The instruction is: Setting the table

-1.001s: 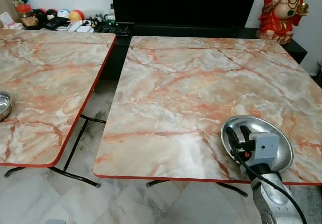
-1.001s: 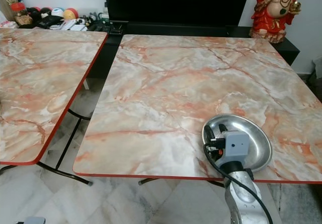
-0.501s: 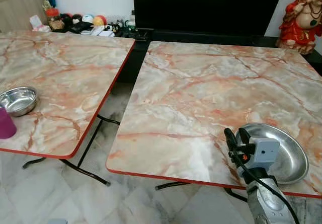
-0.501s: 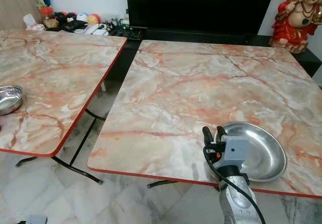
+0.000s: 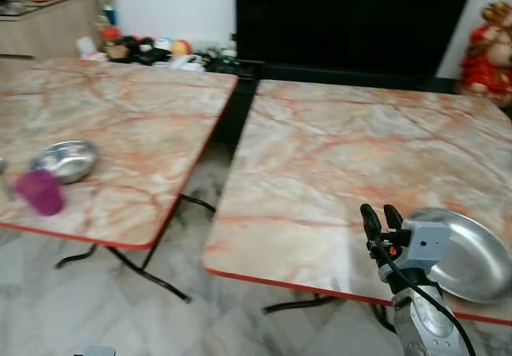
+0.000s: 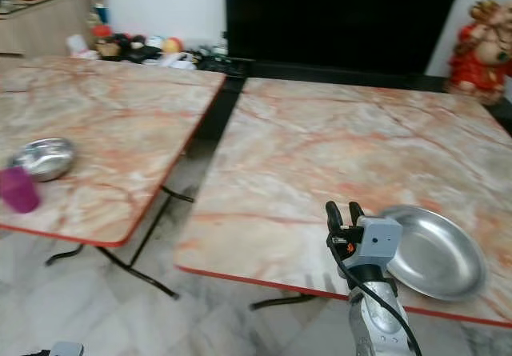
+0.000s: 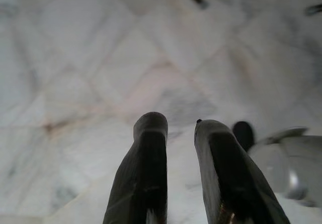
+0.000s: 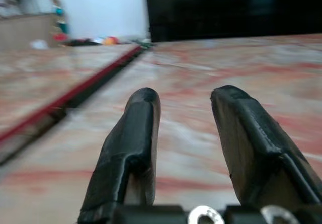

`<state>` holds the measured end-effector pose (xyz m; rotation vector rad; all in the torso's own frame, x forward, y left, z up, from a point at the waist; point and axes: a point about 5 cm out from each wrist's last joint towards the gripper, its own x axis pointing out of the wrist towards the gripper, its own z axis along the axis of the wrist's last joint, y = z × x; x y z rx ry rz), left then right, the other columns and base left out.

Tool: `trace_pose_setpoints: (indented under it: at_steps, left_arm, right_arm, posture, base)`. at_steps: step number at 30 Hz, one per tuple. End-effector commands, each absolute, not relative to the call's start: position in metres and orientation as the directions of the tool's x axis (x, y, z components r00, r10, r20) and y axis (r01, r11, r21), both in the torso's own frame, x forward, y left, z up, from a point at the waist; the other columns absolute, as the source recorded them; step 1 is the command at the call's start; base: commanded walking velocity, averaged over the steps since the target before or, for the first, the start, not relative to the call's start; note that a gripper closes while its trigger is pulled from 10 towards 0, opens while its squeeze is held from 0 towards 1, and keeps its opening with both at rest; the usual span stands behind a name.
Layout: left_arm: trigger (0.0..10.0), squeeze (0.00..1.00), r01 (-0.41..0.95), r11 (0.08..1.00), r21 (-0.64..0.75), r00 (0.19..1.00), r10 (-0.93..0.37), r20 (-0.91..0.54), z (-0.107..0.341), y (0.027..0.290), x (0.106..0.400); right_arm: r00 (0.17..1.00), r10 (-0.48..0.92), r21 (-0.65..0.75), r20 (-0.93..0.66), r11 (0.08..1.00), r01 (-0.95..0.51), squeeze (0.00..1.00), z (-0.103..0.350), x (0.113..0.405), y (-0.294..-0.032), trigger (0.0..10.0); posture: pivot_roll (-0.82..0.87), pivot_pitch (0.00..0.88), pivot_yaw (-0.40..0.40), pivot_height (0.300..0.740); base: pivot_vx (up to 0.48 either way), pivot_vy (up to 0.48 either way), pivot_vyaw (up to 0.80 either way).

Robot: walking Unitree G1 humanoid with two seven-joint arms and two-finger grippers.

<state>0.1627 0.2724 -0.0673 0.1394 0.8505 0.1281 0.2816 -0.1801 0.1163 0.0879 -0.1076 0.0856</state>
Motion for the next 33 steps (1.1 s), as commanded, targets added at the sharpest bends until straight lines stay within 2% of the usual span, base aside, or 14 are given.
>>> trace_pose_setpoints:
  at_steps: [1, 16, 33]
  left_arm:
    - [10.0, 0.00, -0.055, 0.982, 0.182, 0.644, 0.174, -0.745, -0.067, 0.275, 0.161]
    - [10.0, 0.00, -0.058, 0.981, 0.183, 0.653, 0.176, -0.737, -0.066, 0.277, 0.164]
    - [10.0, 0.00, -0.075, 0.981, 0.177, 0.659, 0.181, -0.730, -0.065, 0.274, 0.167]
  right_arm:
    - [0.989, 0.092, 0.072, 0.119, 0.992, -0.101, 0.00, 0.117, 0.281, -0.179, 10.0]
    - [0.986, 0.108, 0.070, 0.127, 0.991, -0.118, 0.00, 0.119, 0.285, -0.173, 10.0]
    - [0.983, 0.098, 0.063, 0.153, 0.992, -0.108, 0.00, 0.125, 0.292, -0.168, 10.0]
  posture:
    - [-0.05, 0.004, 0.024, 0.740]
    - [-0.04, 0.000, 0.020, 0.740]
    - [-0.02, 0.052, 0.018, 0.740]
  base:
    - [0.000, 0.480, 0.00]
    - [0.000, 0.480, 0.00]
    - [0.000, 0.480, 0.00]
